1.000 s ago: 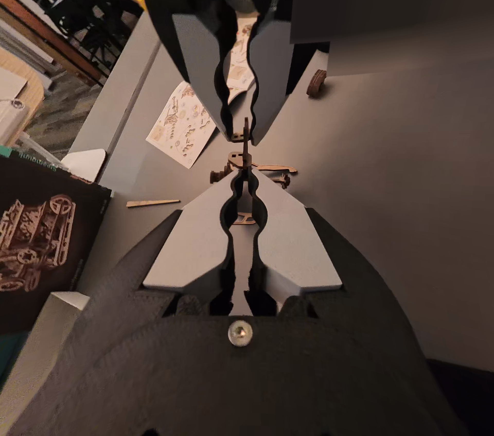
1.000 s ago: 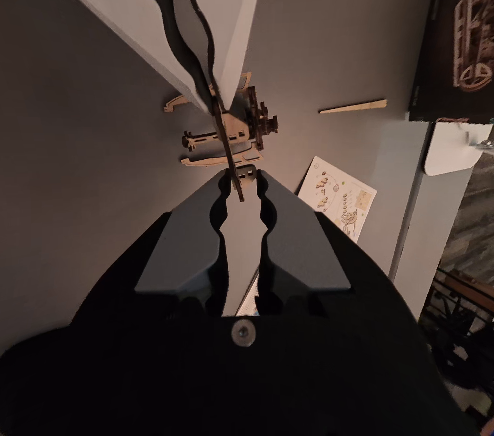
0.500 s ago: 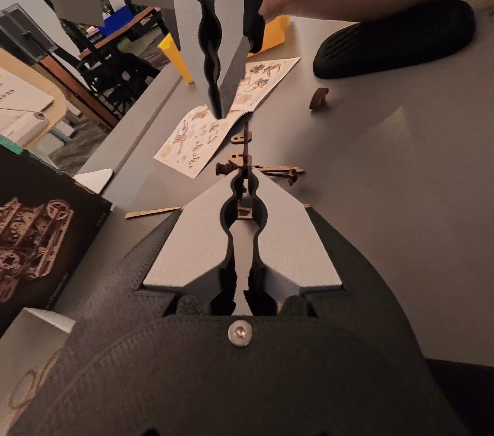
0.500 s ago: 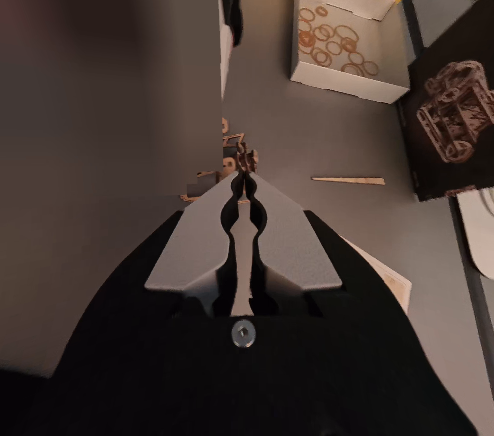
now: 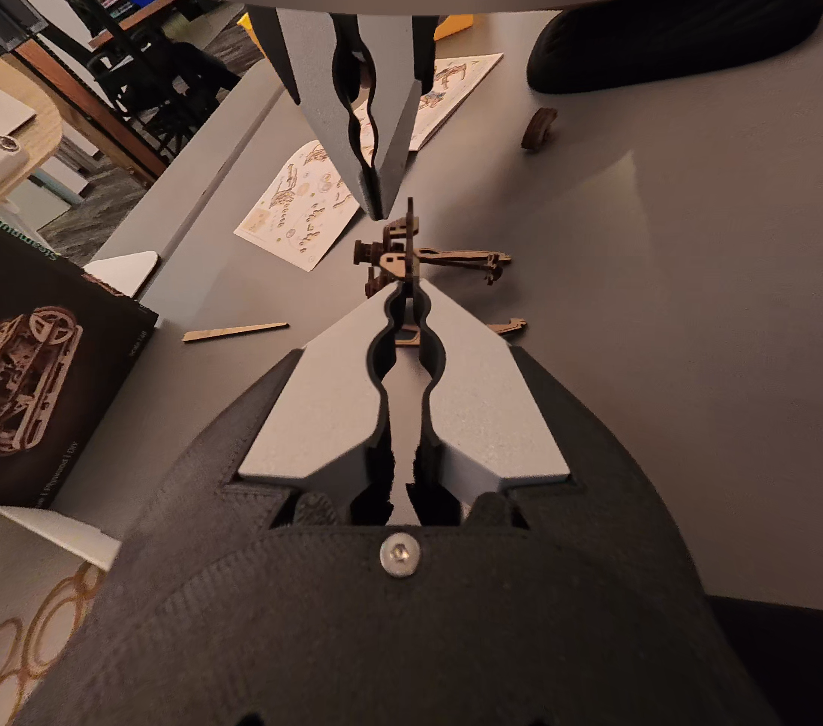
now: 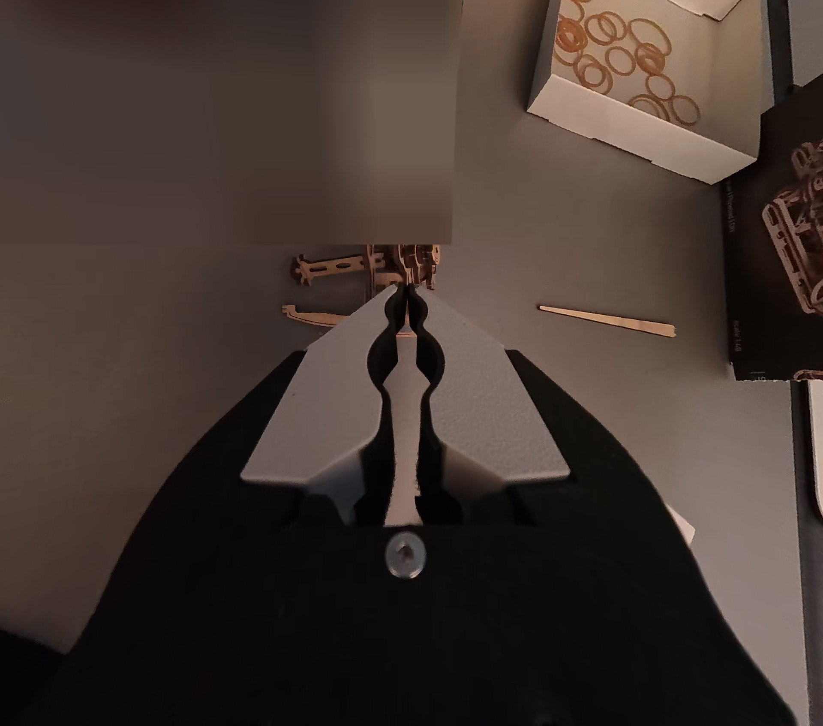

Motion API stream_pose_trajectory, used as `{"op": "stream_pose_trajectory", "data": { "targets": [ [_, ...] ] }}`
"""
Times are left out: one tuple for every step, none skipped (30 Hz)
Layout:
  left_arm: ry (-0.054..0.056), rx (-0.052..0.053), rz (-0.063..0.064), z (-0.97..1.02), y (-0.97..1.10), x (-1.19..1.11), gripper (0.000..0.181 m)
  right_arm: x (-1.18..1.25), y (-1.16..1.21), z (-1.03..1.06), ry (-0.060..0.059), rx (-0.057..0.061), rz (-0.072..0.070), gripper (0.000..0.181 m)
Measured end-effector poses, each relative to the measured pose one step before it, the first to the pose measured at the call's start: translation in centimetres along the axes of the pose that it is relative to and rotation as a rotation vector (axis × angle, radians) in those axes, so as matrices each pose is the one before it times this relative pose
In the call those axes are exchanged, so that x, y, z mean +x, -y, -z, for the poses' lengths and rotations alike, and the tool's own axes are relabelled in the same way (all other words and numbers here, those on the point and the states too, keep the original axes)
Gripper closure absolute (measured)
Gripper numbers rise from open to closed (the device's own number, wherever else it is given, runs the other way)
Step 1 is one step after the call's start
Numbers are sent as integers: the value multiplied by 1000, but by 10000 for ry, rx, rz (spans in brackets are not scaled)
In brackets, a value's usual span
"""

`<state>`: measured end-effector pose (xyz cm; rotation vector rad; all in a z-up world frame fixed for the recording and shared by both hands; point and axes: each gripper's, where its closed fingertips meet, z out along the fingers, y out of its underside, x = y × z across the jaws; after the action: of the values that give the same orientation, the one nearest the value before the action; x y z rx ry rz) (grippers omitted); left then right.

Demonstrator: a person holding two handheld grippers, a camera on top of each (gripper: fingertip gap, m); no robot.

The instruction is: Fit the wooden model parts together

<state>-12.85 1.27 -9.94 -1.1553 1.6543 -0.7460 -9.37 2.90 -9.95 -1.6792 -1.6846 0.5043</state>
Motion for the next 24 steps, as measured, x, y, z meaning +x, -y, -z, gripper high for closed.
{"op": "stream_pose_trajectory", "data": {
  "targets": [
    [-60, 28, 50, -21, 25, 82, 181, -106, 32, -49, 116, -30, 32, 181],
    [26, -74, 28, -73, -139, -63, 181, -10, 29, -72, 51, -56, 1, 181],
    [60, -73, 37, -70, -156, -119, 181, 30, -39, -104, 18, -86, 25, 181],
    [34, 0, 56, -23, -29, -103, 181, -18, -31, -94, 16, -83, 93, 181],
    [-19, 8, 68, -3, -11, -35, 181, 66, -50, -76, -53, -80, 116, 181],
    [42, -14, 62, 6, -55, -109, 181, 54, -113, -65, -30, -123, 92, 181],
    [85, -8, 20, 14, -56, -153, 181, 68, -138, -33, -38, -131, 78, 181],
    [-3, -19, 30, -1, -69, -12, 181, 6, -83, -6, 21, -78, 63, 181],
    [-11, 10, 35, 1, -28, 1, 181, 48, -43, 32, 14, -56, 19, 181],
    [66, 5, 16, 8, 2, -112, 181, 124, -2, 60, -2, -29, 9, 181],
    [28, -16, 26, -9, -2, -80, 181, 192, 21, 75, -16, -5, -3, 181],
    [-33, -29, 47, -38, -62, 17, 181, 48, 113, 54, 103, 75, -22, 181],
    [33, -8, 38, -38, -48, -78, 181, -86, 71, 1, 224, 63, -80, 181],
    [60, -6, 11, -11, 5, -90, 181, 119, -29, -14, 93, -6, -60, 181],
    [-4, 5, -23, 12, 25, 25, 181, 200, -101, -27, 5, -40, 67, 181],
    [51, 24, -37, 26, 41, -30, 181, 69, -194, -30, 92, -91, 110, 181],
    [94, 39, -38, 32, 77, -95, 181, 107, -248, -24, 93, -107, 57, 181],
    [23, 37, -31, 28, 87, 4, 181, 131, -177, -33, 145, 13, 9, 174],
    [13, -28, 9, -13, -13, -8, 181, 7, -25, 30, 283, 154, -114, 172],
    [94, -9, -11, -10, 1, -120, 181, 29, 106, 50, 276, 242, -130, 172],
    [46, 37, -53, 19, 90, -45, 181, 96, 159, 31, 207, 290, -33, 172],
    [-16, 10, 4, 7, 22, 31, 181, -106, 22, -30, 290, 192, 33, 172],
    [19, -33, 25, -19, -75, -36, 181, -262, -187, -72, 324, 38, 38, 172],
    [-29, -36, -4, -32, -85, 67, 181, -15, -309, -46, 104, -52, 78, 171]
  ]
}}
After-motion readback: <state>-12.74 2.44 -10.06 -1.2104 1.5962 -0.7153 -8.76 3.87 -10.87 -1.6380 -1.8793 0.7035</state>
